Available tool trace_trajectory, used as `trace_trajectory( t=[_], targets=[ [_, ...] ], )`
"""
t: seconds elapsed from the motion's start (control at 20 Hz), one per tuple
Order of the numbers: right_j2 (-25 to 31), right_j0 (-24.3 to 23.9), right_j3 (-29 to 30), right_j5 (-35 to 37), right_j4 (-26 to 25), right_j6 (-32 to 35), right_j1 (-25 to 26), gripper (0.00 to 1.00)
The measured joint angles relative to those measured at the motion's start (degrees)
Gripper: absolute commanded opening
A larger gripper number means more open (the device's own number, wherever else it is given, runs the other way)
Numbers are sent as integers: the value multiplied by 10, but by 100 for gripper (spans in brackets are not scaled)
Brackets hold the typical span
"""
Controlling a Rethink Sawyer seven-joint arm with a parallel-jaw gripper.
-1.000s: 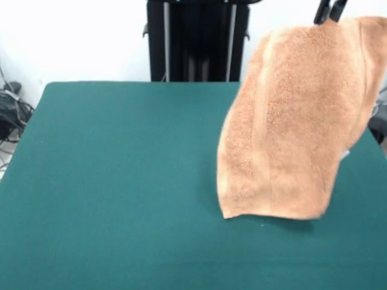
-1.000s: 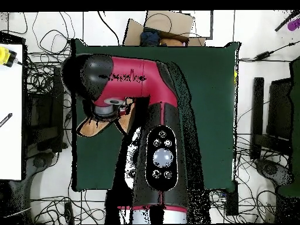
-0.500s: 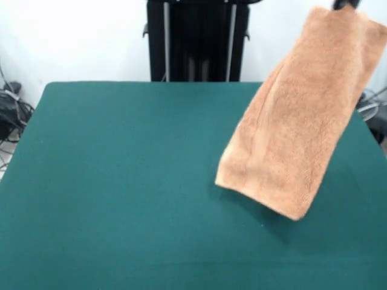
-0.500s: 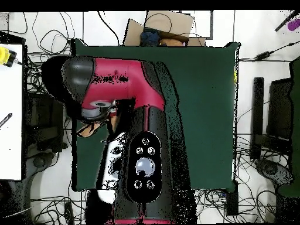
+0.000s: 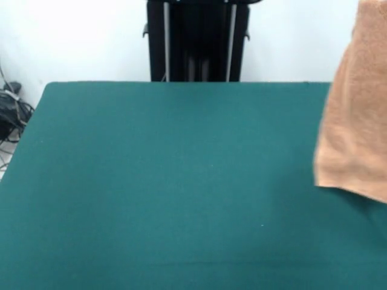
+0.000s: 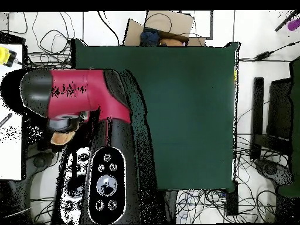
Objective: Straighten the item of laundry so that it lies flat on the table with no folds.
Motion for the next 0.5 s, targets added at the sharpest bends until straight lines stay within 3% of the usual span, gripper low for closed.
trace_trajectory(
  t=[0.5],
  targets=[
    [6,-138,9,-1,-2,-4,6,0]
  ],
)
